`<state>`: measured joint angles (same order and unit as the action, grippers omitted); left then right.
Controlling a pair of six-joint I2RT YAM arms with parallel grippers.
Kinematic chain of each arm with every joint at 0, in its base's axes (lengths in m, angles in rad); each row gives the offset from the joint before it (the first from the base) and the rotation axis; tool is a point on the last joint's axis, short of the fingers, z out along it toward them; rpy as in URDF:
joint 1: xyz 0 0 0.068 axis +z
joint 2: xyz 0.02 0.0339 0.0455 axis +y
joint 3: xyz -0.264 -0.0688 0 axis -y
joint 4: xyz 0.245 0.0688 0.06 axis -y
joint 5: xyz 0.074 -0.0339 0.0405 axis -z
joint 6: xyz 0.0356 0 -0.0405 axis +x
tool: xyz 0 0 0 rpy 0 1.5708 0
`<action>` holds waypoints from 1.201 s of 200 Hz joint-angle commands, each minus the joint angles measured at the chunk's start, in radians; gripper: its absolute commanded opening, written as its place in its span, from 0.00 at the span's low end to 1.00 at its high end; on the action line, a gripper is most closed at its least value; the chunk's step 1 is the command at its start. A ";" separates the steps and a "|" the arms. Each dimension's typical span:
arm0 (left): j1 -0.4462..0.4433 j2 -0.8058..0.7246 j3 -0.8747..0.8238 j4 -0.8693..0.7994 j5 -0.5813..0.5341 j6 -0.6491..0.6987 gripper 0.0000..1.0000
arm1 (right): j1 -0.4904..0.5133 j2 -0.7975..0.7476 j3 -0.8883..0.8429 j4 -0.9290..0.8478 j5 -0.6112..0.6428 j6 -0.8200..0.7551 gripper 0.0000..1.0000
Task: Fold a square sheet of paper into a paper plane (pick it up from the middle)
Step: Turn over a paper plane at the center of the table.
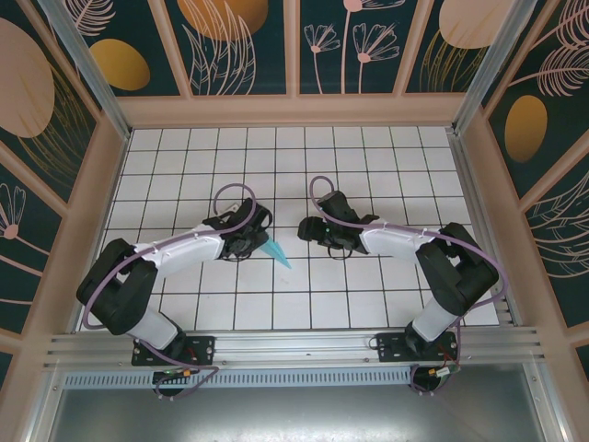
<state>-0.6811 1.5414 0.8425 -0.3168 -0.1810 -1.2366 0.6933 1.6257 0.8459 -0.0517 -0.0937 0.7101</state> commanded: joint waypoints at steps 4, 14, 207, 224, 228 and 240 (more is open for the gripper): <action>-0.006 -0.015 -0.028 0.027 0.014 -0.043 0.37 | -0.005 0.005 0.000 -0.022 0.017 0.014 0.66; -0.007 -0.015 -0.031 0.028 0.017 -0.049 0.36 | -0.005 0.006 0.002 -0.024 0.017 0.015 0.66; -0.007 -0.100 -0.011 0.568 0.369 0.347 0.00 | -0.188 -0.361 -0.120 -0.112 0.056 0.079 0.66; -0.007 -0.062 -0.059 0.635 0.412 0.337 0.00 | -0.190 -0.368 -0.137 -0.083 0.019 0.058 0.65; -0.007 -0.050 -0.069 0.653 0.426 0.333 0.00 | -0.189 -0.368 -0.142 -0.068 0.000 0.052 0.65; -0.007 -0.011 -0.098 0.713 0.468 0.312 0.00 | -0.189 -0.368 -0.167 -0.016 -0.058 0.040 0.64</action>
<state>-0.6811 1.4590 0.8108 0.2501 0.1703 -0.9272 0.5053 1.2682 0.7269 -0.1295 -0.0586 0.7708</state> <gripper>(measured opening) 0.066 0.650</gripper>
